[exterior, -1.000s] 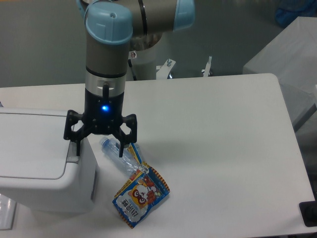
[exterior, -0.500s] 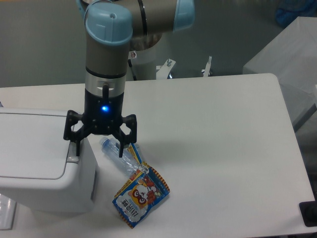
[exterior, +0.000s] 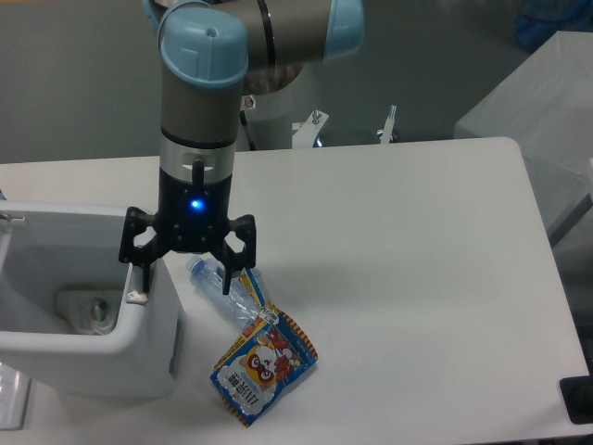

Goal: Open the trash can
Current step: 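Push down on the lid edge so the lid swings open, then raise the gripper away from the opened trash can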

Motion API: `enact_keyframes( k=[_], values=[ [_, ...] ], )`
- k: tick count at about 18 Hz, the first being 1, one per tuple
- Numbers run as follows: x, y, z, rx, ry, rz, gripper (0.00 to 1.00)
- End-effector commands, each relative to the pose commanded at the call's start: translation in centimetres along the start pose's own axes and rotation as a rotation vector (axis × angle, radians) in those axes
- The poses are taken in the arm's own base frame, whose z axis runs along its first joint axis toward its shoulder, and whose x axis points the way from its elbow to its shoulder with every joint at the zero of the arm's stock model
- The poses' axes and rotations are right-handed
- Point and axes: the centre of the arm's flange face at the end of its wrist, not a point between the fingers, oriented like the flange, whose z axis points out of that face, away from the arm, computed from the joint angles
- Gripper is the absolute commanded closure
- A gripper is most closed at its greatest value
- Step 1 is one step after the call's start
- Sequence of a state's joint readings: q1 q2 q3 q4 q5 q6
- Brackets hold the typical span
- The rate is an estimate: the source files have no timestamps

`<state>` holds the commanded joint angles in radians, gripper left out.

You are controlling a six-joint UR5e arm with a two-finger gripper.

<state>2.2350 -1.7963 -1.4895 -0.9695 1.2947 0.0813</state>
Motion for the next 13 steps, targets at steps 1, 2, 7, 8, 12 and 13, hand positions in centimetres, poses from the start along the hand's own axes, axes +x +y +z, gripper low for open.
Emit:
enact_keyframes(
  k=[1, 2, 7, 8, 12, 13],
  values=[
    [0.1, -0.2, -0.3, 0.007, -0.001, 0.002, 0.00],
    [0.2, -0.6, -0.9, 0.020, -0.002, 0.007, 0.00],
    [0.2, -4.6, -4.7, 0.120, -0.027, 0.046, 0.00],
    [-0.2, -5.4, -5.7, 0.142, -0.050, 0.056, 0.00],
    [-4.1, -6.2, -7.1, 0.125, -0.246, 0.139, 0.00],
    [-5.3, -6.0, -7.2, 0.117, -0.272, 0.133, 0.00]
  ],
)
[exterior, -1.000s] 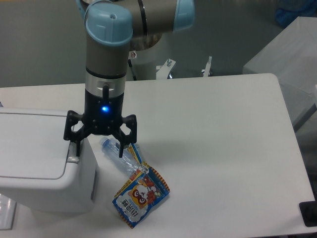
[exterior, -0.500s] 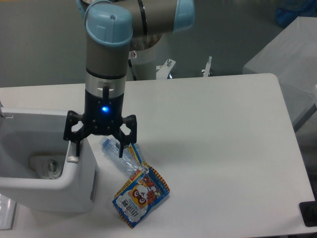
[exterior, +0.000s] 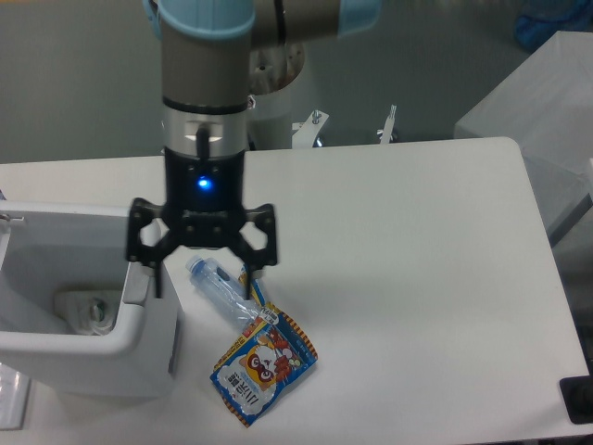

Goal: Open the trash can
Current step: 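Raise the gripper away from the opened trash can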

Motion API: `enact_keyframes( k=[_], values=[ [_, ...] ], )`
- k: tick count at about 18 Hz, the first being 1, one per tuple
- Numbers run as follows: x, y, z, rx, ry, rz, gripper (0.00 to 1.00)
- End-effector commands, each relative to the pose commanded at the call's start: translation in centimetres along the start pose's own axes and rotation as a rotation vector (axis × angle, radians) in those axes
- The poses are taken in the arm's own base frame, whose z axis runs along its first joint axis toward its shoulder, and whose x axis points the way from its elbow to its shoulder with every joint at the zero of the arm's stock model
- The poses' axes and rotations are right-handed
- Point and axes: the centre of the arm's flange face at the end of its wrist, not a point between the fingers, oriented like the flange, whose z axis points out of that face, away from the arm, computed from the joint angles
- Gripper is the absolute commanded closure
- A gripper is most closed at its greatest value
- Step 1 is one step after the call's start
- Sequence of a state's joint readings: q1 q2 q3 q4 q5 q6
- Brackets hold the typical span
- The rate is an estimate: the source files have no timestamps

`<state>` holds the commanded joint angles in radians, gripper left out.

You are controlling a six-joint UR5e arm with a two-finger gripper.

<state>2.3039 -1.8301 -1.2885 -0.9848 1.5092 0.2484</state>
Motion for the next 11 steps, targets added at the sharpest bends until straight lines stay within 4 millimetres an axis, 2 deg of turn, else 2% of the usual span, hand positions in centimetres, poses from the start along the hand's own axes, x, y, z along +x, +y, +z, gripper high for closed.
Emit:
enact_keyframes(
  k=[2, 5, 8, 11],
  values=[
    [-1.6, 0.6, 0.5, -0.035, -0.020, 0.034, 0.00],
    [-3.9, 2.5, 2.0, -0.161, -0.055, 0.215, 0.00],
    [-4.9, 4.1, 3.3, -0.239, -0.075, 0.360, 0.00],
    [-6.6, 4.9, 3.8, -0.260, -0.083, 0.361, 0.00]
  ],
)
